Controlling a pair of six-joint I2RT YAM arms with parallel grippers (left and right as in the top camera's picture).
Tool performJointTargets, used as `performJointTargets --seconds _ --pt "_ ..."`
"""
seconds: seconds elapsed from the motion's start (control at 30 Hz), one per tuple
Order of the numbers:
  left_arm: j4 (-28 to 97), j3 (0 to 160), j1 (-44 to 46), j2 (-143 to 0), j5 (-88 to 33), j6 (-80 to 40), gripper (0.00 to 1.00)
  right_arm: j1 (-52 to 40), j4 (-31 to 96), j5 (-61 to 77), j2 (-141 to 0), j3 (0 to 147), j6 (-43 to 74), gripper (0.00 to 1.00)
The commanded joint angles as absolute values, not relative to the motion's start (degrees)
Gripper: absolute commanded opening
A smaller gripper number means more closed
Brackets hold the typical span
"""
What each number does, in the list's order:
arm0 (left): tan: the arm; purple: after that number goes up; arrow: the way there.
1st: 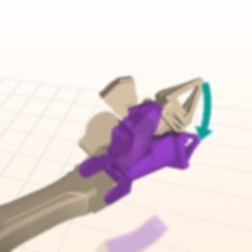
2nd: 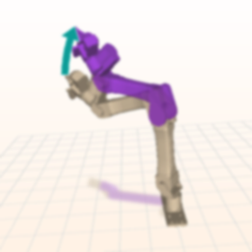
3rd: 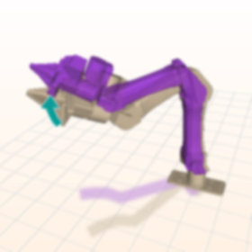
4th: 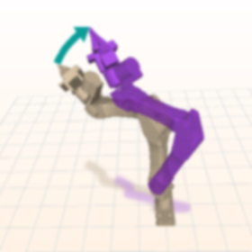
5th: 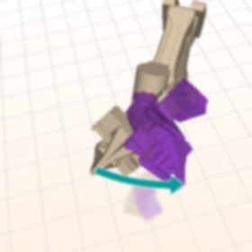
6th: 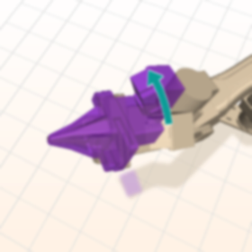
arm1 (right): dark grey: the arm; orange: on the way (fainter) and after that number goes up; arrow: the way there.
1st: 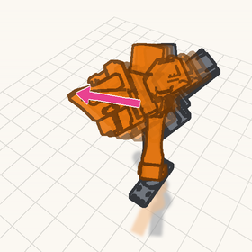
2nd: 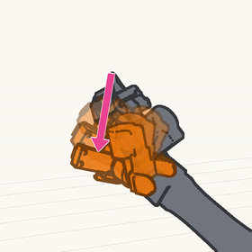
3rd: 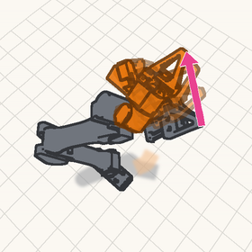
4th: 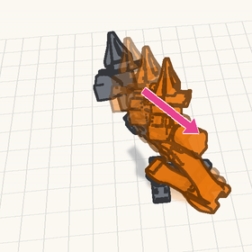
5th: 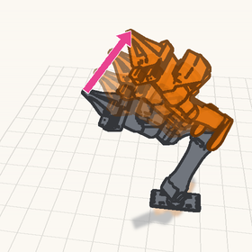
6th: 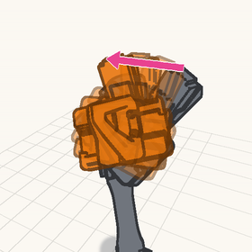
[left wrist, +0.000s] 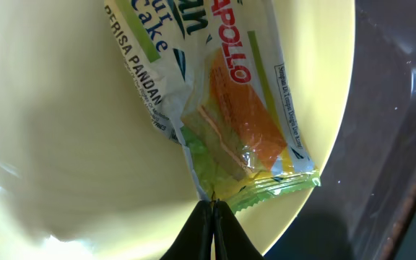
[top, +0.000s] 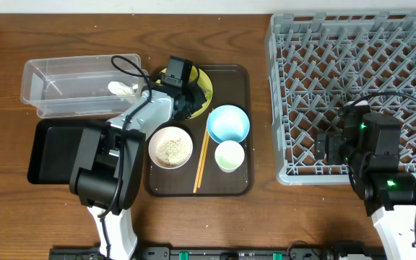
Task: Sort waste into correct bins and load items into the dishwasher rack
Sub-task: 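Return the left gripper and grasp the green snack wrapper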
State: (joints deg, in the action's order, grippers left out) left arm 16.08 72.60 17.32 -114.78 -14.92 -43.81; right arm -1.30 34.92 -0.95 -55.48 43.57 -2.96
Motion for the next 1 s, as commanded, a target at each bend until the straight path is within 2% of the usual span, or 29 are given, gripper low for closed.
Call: performJointTargets --seconds 0.0,0.3,0.53,0.57,0.63,0.67,0.83,0.97 --pt "16.67 73.36 17.43 -114.83 -15.0 -41.56 0.06 -1.43 34.96 -0.58 -55.02 44.99 -2.2 0.99" --pt "19.59 73.36 17.37 -104.64 -8.05 -32.23 0.06 -1.43 34.96 -0.6 -55.02 44.99 -2.2 0.99" --pt "20.62 73.36 16.34 -101.47 -7.57 -31.94 0.06 -1.43 34.96 -0.58 -55.02 44.99 -2.2 0.99" --pt "20.53 73.36 16.29 -101.51 -7.38 -31.94 0.08 -1.43 34.96 -0.58 -55.02 44.99 -2.2 0.99" --pt "20.49 73.36 16.32 -102.0 -5.69 -31.92 0.41 -1.43 34.94 -0.58 -55.02 44.99 -2.2 0.99" --pt "20.49 73.36 16.29 -102.43 -4.51 -31.92 0.49 -1.43 34.94 -0.58 -55.02 44.99 -2.2 0.99" --pt "18.48 73.36 16.32 -104.97 -1.43 -31.92 0.56 -1.43 34.92 -0.58 -55.02 44.99 -2.2 0.99" --pt "14.24 73.36 16.29 -108.75 -1.39 -31.24 0.57 -1.43 34.96 -0.58 -55.02 44.99 -2.2 0.99"
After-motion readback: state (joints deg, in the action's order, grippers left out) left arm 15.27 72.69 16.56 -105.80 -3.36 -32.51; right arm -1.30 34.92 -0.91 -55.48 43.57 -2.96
